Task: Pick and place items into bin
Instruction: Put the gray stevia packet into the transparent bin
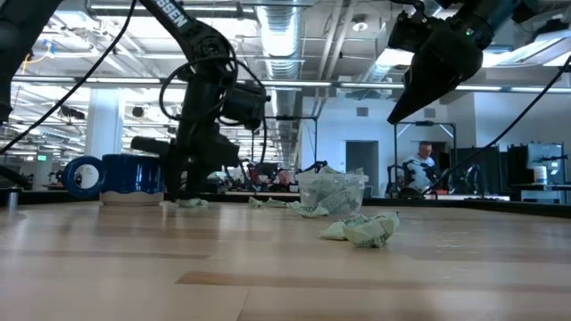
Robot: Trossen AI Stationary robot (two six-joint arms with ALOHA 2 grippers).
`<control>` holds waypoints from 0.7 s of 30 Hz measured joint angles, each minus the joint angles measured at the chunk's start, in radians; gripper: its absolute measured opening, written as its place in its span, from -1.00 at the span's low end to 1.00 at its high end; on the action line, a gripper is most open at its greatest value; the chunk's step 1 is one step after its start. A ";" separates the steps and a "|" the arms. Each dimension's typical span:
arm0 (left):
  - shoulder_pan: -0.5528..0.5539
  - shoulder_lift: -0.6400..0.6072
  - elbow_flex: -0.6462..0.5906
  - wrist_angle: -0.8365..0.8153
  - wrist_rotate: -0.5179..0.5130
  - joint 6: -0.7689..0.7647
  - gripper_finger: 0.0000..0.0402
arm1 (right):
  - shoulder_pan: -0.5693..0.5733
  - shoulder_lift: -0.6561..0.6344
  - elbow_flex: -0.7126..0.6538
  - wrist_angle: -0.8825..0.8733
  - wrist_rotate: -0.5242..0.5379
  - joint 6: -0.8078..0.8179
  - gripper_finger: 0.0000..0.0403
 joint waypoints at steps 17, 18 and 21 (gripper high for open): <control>-0.010 -0.003 -0.045 0.118 -0.052 -0.097 -0.39 | 0.000 0.000 0.000 0.007 0.000 0.000 -0.46; -0.014 -0.003 -0.045 0.121 -0.053 -0.098 -0.43 | 0.000 0.000 0.000 0.011 0.000 0.000 -0.46; -0.024 -0.003 -0.045 0.127 -0.054 -0.100 -0.58 | 0.000 0.000 0.000 0.023 0.000 0.000 -0.46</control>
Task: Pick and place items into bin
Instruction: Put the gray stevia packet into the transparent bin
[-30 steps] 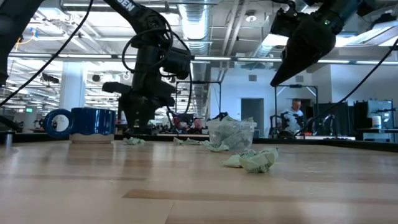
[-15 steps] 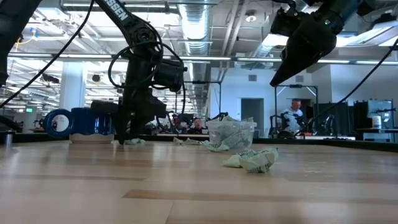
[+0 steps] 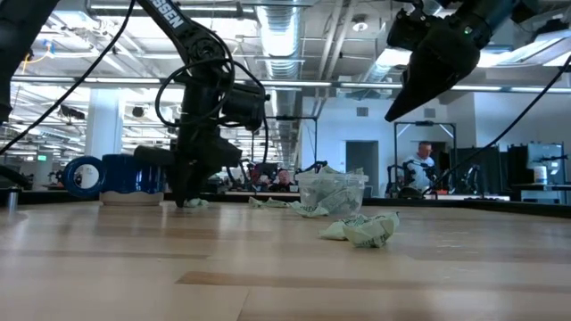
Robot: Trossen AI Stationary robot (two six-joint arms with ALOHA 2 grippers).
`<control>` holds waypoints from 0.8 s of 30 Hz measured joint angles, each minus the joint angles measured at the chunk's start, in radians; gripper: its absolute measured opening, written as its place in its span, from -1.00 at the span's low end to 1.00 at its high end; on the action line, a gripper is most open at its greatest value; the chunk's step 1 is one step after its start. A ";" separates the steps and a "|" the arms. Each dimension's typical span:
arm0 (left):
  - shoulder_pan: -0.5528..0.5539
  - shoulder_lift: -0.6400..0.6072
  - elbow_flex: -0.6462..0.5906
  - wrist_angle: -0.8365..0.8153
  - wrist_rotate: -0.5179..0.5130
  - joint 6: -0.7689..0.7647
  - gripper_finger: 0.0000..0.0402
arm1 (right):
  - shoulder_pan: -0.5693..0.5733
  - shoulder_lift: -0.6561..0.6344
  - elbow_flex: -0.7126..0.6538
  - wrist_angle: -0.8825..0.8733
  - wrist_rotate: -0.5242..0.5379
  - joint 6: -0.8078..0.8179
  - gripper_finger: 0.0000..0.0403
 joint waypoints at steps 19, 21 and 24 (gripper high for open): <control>-0.058 -0.005 0.097 -0.029 0.076 -0.123 -0.99 | 0.000 0.000 0.000 0.000 0.000 -0.006 -0.46; -0.072 -0.014 0.128 -0.040 0.104 -0.136 -0.99 | 0.000 0.000 0.000 0.000 0.000 -0.006 -0.46; -0.099 -0.022 0.183 -0.036 0.130 -0.145 -1.00 | 0.000 0.000 0.000 0.000 0.000 -0.007 -0.46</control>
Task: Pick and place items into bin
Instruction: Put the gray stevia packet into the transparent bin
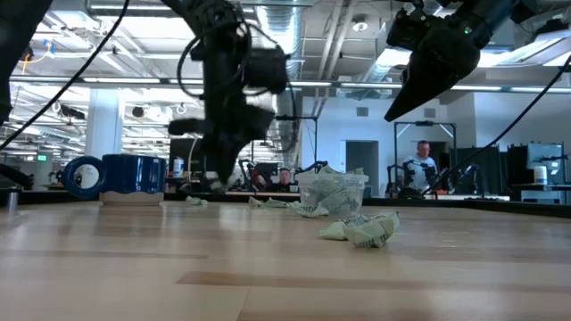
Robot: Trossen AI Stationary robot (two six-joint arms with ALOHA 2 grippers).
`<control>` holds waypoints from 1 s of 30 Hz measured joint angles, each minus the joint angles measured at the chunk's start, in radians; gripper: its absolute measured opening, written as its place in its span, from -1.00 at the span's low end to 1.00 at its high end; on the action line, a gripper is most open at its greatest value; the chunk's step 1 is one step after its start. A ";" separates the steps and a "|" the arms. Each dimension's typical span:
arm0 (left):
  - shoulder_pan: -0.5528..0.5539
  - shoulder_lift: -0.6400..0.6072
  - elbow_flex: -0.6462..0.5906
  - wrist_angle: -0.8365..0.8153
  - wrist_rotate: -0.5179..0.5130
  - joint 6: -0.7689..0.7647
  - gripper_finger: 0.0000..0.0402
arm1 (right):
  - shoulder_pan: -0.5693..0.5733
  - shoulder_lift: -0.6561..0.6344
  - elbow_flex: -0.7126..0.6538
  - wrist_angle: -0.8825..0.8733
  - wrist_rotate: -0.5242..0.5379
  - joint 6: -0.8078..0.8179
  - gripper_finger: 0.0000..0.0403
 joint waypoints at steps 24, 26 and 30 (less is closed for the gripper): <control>-0.057 0.016 0.081 0.651 0.358 -0.258 -1.00 | 0.000 0.000 0.000 -0.001 0.000 0.025 -0.46; -0.041 0.034 0.081 0.666 0.361 -0.297 -1.00 | 0.000 0.000 0.000 0.000 0.000 0.025 -0.46; -0.017 0.075 0.079 0.676 0.366 -0.340 -1.00 | 0.000 0.000 0.000 0.000 0.000 0.025 -0.46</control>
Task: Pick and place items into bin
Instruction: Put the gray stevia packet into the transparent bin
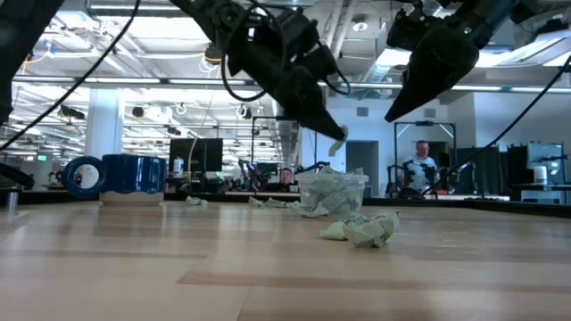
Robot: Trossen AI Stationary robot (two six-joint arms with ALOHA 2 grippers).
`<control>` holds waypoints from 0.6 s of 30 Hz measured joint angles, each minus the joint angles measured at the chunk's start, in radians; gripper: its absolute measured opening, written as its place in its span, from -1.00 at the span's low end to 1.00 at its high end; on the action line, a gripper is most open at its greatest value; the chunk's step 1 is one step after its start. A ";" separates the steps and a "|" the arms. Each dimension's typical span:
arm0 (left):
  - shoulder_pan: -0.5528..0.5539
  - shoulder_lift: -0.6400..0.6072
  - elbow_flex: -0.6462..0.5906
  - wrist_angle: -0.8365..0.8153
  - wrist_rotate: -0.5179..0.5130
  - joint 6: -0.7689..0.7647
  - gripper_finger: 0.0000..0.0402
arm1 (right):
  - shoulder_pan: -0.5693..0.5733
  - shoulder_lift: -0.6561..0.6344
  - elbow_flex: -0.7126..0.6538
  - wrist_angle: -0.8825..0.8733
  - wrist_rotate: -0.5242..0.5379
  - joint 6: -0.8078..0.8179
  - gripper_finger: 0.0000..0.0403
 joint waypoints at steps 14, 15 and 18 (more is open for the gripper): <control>0.006 0.015 0.001 -0.019 0.020 -0.047 -0.96 | 0.000 0.000 0.000 0.000 0.000 0.000 -0.46; 0.006 0.015 0.001 -0.018 0.021 -0.047 -0.94 | 0.000 0.000 0.000 0.000 0.000 0.000 -0.46; 0.006 0.015 0.001 -0.021 0.020 -0.063 -0.85 | 0.000 0.000 0.000 0.000 0.000 0.000 -0.46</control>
